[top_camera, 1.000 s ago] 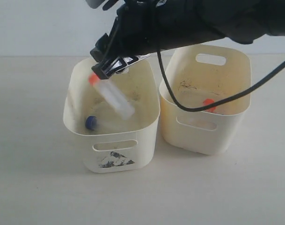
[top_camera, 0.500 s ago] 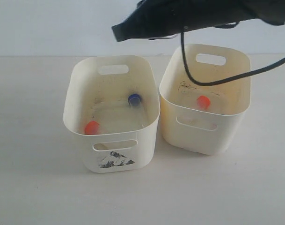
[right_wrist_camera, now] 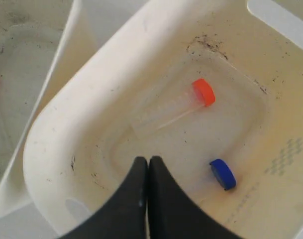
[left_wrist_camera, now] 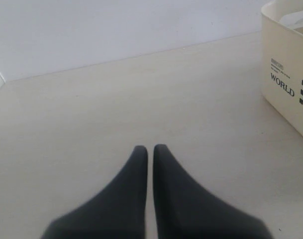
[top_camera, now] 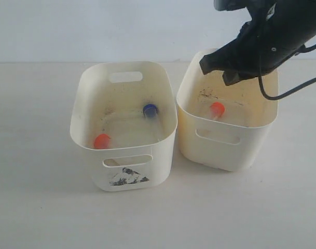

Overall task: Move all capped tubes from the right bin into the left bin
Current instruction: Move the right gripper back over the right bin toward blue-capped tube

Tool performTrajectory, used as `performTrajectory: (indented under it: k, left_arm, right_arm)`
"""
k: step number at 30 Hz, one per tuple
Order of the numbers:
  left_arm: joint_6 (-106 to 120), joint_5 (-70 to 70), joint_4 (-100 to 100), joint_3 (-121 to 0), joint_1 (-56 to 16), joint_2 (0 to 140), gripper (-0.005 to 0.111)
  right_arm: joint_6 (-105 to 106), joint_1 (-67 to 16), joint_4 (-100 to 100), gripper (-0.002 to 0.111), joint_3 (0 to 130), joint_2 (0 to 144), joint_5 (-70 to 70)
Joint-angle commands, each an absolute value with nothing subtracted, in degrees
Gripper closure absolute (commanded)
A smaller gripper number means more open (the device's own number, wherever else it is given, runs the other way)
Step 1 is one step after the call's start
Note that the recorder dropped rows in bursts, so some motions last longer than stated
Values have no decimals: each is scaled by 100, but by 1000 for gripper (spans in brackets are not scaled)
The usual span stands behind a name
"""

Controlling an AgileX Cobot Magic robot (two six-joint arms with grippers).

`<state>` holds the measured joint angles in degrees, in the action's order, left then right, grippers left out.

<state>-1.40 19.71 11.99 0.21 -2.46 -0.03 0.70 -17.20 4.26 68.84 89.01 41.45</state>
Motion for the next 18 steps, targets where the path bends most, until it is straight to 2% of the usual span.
performTrajectory:
  k: [1, 8, 18]
  left_arm:
    - [-198, 1952, 1179, 0, -254, 0, 102]
    - [-198, 1952, 1179, 0, -254, 0, 102]
    - [-198, 1952, 1179, 0, -254, 0, 102]
  right_arm:
    - [-546, -1699, 103, 109, 6866, 8863, 4117]
    - [-1926, -1699, -362, 109, 6866, 9272, 4324]
    - [-2088, -1710, -185, 109, 6866, 9778, 5072]
